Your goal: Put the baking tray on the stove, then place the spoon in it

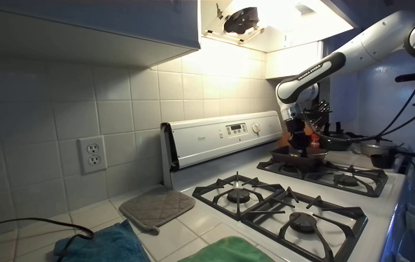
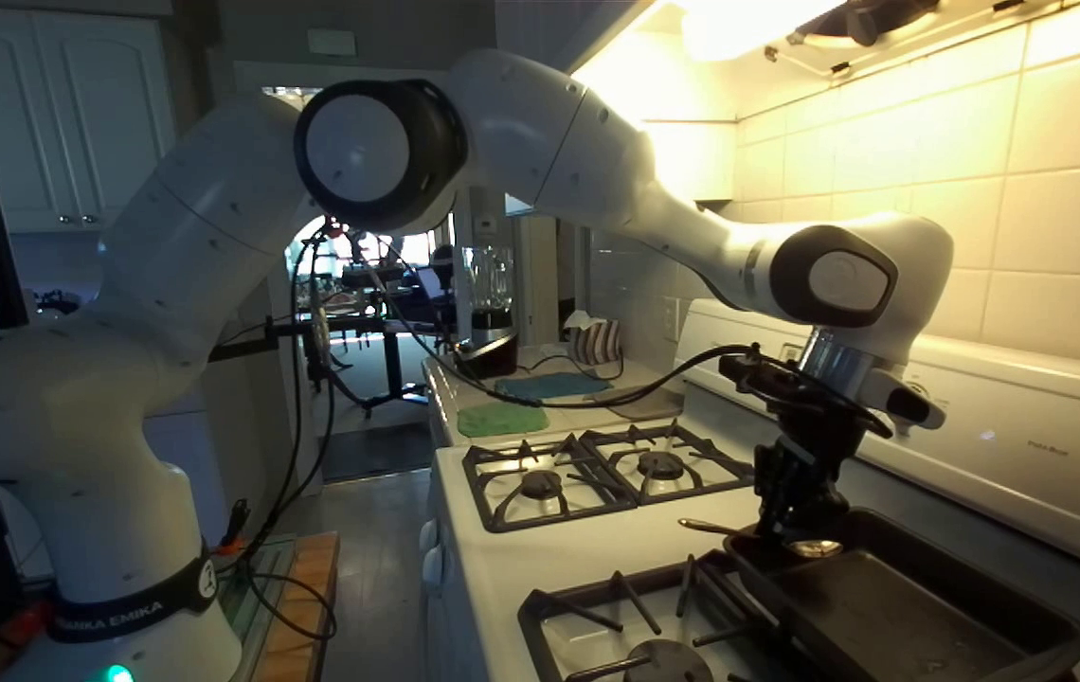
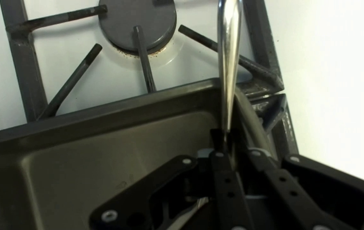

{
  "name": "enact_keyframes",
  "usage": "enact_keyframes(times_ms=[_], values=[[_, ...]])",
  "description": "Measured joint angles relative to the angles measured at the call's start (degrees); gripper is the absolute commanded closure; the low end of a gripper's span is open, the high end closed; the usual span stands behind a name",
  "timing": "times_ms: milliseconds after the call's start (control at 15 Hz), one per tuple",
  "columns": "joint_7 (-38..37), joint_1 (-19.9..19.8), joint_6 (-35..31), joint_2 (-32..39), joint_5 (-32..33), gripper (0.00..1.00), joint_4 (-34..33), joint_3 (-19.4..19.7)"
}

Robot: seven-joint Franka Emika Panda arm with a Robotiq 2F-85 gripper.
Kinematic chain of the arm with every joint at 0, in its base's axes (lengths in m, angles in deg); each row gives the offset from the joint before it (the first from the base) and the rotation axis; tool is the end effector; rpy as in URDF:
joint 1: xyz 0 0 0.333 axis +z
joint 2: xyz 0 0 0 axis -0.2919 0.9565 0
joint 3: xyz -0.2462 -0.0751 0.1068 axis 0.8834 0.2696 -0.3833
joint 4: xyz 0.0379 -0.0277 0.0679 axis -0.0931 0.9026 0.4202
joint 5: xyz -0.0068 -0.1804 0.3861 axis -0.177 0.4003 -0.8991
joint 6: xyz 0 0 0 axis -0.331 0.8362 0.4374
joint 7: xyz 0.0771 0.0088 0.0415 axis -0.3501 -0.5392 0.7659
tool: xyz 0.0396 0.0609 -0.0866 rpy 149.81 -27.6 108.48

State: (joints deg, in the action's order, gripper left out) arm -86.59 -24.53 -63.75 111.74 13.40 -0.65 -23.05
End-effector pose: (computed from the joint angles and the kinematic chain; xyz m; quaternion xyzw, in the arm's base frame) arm 0.6965 -0.1319 0.2275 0.9802 -0.0943 -0.1743 0.0010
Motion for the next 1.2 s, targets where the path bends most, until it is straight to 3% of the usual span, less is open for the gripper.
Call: enact_keyframes(times_ms=[333,400,467,600,1200], values=[[-1.3,-0.7,-1.0,0.0,-0.2,0.98,0.5,0.3],[-1.5,-0.8,-1.8,0.0,-0.2,0.85,0.9,0.4],[-1.7,-0.8,-2.5,0.0,-0.2,0.84,1.3,0.4],[-2.2,-0.8,-3.3,0.0,-0.2,0.71,1.8,0.5],[-3.0,-0.8,-4.8,-0.1,-0.2,0.54,2.7,0.5]])
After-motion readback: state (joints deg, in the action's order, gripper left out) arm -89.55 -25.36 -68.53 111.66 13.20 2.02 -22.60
